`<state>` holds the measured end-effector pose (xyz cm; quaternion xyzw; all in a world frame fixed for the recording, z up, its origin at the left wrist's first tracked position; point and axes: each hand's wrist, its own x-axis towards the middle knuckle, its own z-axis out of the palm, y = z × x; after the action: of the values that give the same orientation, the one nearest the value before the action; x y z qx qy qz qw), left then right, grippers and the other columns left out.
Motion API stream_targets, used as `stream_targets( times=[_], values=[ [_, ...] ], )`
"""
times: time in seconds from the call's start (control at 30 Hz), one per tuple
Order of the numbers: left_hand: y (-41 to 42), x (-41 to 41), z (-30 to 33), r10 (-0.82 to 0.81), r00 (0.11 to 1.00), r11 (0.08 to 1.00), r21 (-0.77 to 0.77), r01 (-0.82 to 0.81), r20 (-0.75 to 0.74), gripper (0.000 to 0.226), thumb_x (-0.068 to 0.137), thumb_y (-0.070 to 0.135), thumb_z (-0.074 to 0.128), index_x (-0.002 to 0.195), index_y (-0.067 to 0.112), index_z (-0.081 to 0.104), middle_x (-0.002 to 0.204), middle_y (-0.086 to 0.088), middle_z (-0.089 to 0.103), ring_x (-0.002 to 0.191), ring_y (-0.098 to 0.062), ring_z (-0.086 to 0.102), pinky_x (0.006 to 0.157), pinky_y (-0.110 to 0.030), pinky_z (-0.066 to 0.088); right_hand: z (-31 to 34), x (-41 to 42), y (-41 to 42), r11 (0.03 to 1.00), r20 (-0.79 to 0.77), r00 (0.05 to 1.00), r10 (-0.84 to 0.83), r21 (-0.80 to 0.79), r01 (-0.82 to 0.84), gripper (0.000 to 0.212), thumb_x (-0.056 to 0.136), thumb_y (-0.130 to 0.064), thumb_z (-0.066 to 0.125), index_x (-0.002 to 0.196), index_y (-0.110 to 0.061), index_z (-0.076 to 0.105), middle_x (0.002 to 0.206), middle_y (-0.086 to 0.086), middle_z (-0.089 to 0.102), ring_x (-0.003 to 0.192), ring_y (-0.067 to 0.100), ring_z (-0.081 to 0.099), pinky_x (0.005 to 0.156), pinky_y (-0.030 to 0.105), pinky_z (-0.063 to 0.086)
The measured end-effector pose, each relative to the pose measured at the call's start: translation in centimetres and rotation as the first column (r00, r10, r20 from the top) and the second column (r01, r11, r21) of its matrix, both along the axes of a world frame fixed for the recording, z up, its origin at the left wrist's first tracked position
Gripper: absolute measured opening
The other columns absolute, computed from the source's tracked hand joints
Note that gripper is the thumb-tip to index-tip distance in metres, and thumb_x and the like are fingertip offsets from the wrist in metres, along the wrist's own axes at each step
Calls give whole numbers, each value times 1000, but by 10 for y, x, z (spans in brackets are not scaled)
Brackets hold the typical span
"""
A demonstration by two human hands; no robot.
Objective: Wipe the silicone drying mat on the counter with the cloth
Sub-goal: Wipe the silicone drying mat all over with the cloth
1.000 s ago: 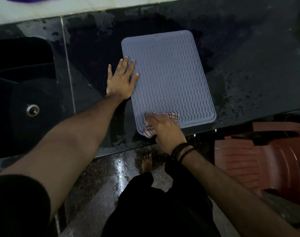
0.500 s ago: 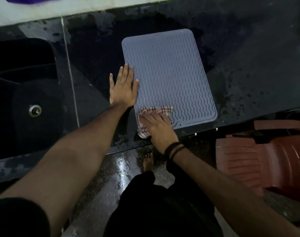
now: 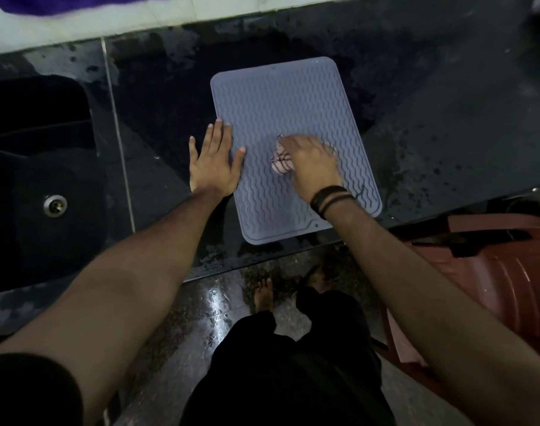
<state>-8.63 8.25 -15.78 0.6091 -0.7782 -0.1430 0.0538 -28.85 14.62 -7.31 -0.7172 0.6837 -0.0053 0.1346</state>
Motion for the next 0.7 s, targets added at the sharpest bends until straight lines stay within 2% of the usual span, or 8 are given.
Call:
stream_targets(
  times=[0.1,0.2,0.3,0.37,0.43,0.53,0.63,0.7],
  values=[
    [1,0,-2,17,1000,1000,-2,-17,-1,67,105,55,15,162,22,8,169,0,5,156,-16,2,123,-55,-4,-27,11,15,992,-90,994,66,113,-55,75,82,-13,66,149,-15,30,153,5,34,138,27,33,113,47,30],
    [-1,-1,-3,32,999,999,-5,-32,-4,67,105,57,15,162,23,9,169,2,6,155,-16,3,123,-56,-4,-34,6,50,998,-96,994,56,24,-54,70,79,-10,65,144,-16,39,148,4,42,134,29,39,109,45,32],
    [-1,-3,-4,49,999,999,1,-49,3,67,104,57,14,162,23,9,169,2,6,155,-16,3,123,-57,-4,-30,-1,89,996,-91,993,75,-41,-79,62,78,-2,52,138,-17,46,142,2,49,129,28,45,103,43,36],
    [0,-3,-4,58,998,998,2,-58,3,67,104,57,14,162,22,9,169,2,7,155,-16,3,122,-58,-4,-22,-4,108,994,-83,991,109,19,-108,63,78,-3,47,139,-19,45,143,0,47,130,27,44,103,42,36],
    [0,-3,-3,56,998,998,2,-56,3,67,105,57,13,162,21,9,169,2,6,156,-16,2,122,-58,-4,-14,-8,117,986,-81,986,145,95,-137,63,80,-6,51,140,-21,44,145,-3,45,131,25,42,104,40,37],
    [-1,-3,-4,45,999,999,-1,-45,7,69,104,58,11,162,21,8,169,1,5,156,-16,1,122,-59,-4,3,-17,109,987,-6,998,63,148,-61,64,77,-4,57,137,-23,47,138,-2,52,125,25,47,103,40,40],
    [-1,-1,-5,34,999,999,6,-34,11,73,102,63,9,162,21,7,169,2,3,155,-15,-1,122,-58,-5,15,-17,75,996,92,992,-84,-10,85,58,76,-4,62,131,-18,53,128,5,58,118,28,51,100,44,44],
    [-1,-1,-4,28,1000,1000,12,-28,7,76,100,67,8,162,21,6,169,3,1,155,-14,-3,122,-57,-8,13,-10,44,987,117,986,-118,-94,129,61,78,-7,64,136,-15,49,135,7,54,123,30,48,104,45,41]
  ],
)
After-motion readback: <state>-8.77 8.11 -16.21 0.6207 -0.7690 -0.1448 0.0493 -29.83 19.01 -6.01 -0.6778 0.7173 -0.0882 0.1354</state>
